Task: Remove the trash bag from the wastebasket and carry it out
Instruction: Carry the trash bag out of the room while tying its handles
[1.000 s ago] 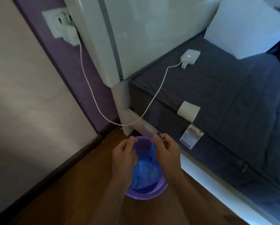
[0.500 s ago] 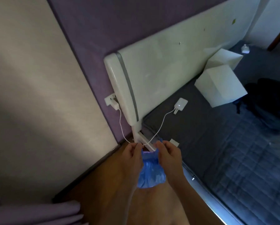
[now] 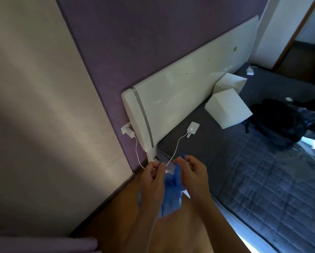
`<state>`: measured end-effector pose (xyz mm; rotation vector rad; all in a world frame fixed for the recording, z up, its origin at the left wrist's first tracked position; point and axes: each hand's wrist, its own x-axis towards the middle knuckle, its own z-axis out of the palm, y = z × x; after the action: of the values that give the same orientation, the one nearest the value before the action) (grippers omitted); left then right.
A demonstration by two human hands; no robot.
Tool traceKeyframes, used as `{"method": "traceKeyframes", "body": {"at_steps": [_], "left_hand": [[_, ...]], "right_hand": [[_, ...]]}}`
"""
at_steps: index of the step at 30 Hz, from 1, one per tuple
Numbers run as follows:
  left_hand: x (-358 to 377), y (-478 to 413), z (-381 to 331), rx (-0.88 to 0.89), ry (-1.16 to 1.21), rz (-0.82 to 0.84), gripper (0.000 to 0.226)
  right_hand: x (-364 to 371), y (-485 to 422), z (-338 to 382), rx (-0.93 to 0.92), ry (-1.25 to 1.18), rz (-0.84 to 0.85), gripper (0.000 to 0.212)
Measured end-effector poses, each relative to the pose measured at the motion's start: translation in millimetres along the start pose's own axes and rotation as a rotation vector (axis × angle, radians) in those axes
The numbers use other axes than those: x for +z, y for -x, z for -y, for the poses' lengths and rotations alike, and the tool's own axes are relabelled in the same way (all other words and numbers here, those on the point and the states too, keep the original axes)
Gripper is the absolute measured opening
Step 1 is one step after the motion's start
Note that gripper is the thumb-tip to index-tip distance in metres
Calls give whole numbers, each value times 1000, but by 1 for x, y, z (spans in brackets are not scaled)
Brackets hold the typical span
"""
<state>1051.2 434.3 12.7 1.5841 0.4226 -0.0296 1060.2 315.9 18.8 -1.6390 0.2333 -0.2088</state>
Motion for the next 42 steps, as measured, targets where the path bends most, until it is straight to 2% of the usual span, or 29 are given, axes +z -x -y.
{"method": "traceKeyframes", "body": {"at_steps": [3,6,14,18,23,28,34,38,42], "left_hand": [[16,4,2,43,-15,66,21],[44,10,-9,83,-14,150,26],[165,31,-36,180,-67,405,19],[218,43,-38,162,-81,485,19],[295,81,-32,167,-163,672,21],[363,134,-26,117,-224,931,26],[418,192,-10,-15,-257,1273,36],[444,211,-5,-36,-312,1482,31],[463,219,-4,-23,-369,1632,25]], "right_hand": [[-18,3,3,9,-28,-7,28],[-45,0,8,8,-38,-100,27],[-154,-26,14,-15,-143,-320,33],[-214,-27,13,-15,-170,-475,39],[-287,-3,6,76,-183,-726,41],[-354,35,4,120,-156,-1030,58],[-407,86,-4,172,-188,-1341,36],[-425,108,-4,183,-172,-1583,41],[-428,116,-3,191,-130,-1746,40]]}}
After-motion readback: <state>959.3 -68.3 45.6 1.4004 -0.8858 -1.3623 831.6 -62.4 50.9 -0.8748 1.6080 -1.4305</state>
